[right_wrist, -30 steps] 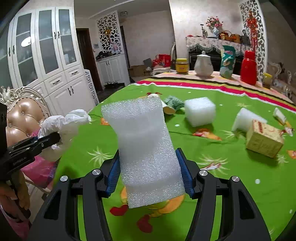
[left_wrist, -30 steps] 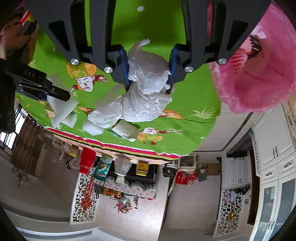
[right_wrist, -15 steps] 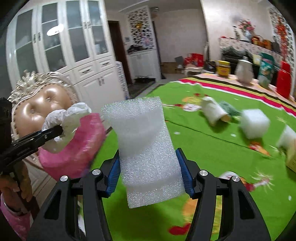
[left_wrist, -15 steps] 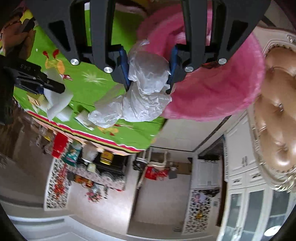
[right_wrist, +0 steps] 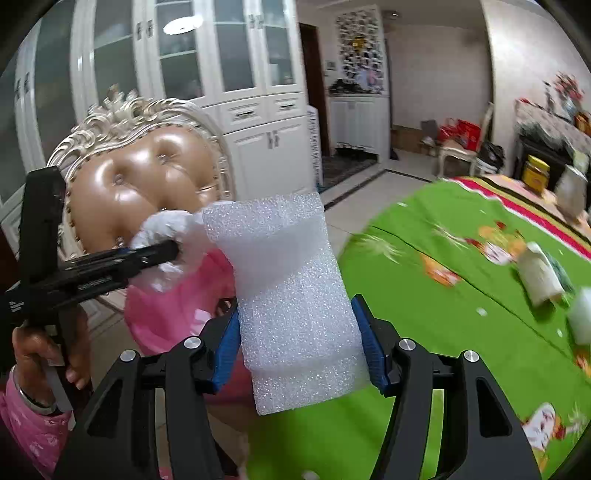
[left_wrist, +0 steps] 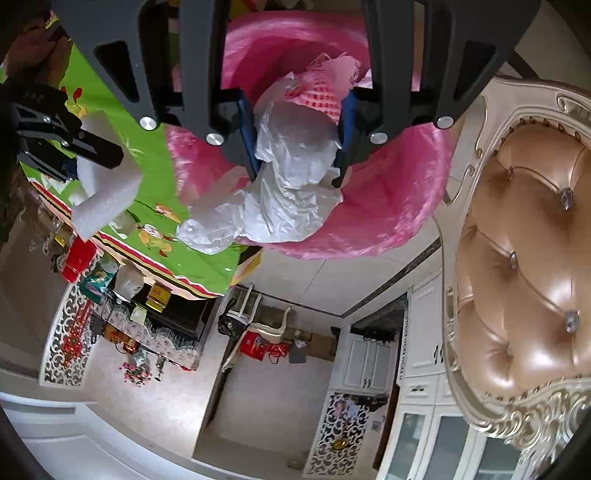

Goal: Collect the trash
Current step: 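Open both tools to drop the bag and foam block into the bin, then grasp a white foam cube with the left tool while the right tool grasps the tan medicine box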

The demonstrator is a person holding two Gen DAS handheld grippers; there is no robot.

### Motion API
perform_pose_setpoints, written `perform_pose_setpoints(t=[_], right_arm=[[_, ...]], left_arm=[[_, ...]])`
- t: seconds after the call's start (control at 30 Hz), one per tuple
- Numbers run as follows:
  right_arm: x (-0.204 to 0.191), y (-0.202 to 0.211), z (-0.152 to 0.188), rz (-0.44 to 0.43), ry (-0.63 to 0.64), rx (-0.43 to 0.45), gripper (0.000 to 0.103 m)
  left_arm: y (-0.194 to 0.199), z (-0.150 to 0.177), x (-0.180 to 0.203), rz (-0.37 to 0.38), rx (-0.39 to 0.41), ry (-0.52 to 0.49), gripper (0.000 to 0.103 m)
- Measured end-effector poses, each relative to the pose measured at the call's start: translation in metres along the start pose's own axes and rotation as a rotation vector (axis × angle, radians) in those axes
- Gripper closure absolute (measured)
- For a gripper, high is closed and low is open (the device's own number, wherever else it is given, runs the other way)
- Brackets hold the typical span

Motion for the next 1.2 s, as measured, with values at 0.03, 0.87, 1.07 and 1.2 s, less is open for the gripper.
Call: perform_pose_setpoints(t=[0.03,0.87,1.07,1.2], right_arm=[[-0.003,-0.003,-0.001,-0.007,0.009,-0.003,0.046],[-0.01,-0.022,0.001,-0.03,0.038,-0.032,0.013],[0.047,0.031,0.017,0.096,-0.053,0.011,0.012],[0.086,0.07,0.035,0.18,-0.113,0.026,0.012]], left_arm=[[-0.002,0.001,-0.005,-0.005,-0.005,0.007,0.067],[-0.004,-0.02,-0.021,-0.108,0.091,0.066,0.005],[-0.005,-0.019,0.031,-0.046,0.086,-0.03,0.005],[-0.009,-0.013,0.087,0.036,0.057,-0.112,0.005]])
Point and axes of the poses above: each gripper's, at about its wrist camera, not at the fingertips, and y roughly against the way its jaws point, x to its right, z to its underside, the point moved 5 cm from there along -y, roughly the way its jaws point, and after that the axes turned 10 degrees about -z, right-handed, at the moved point
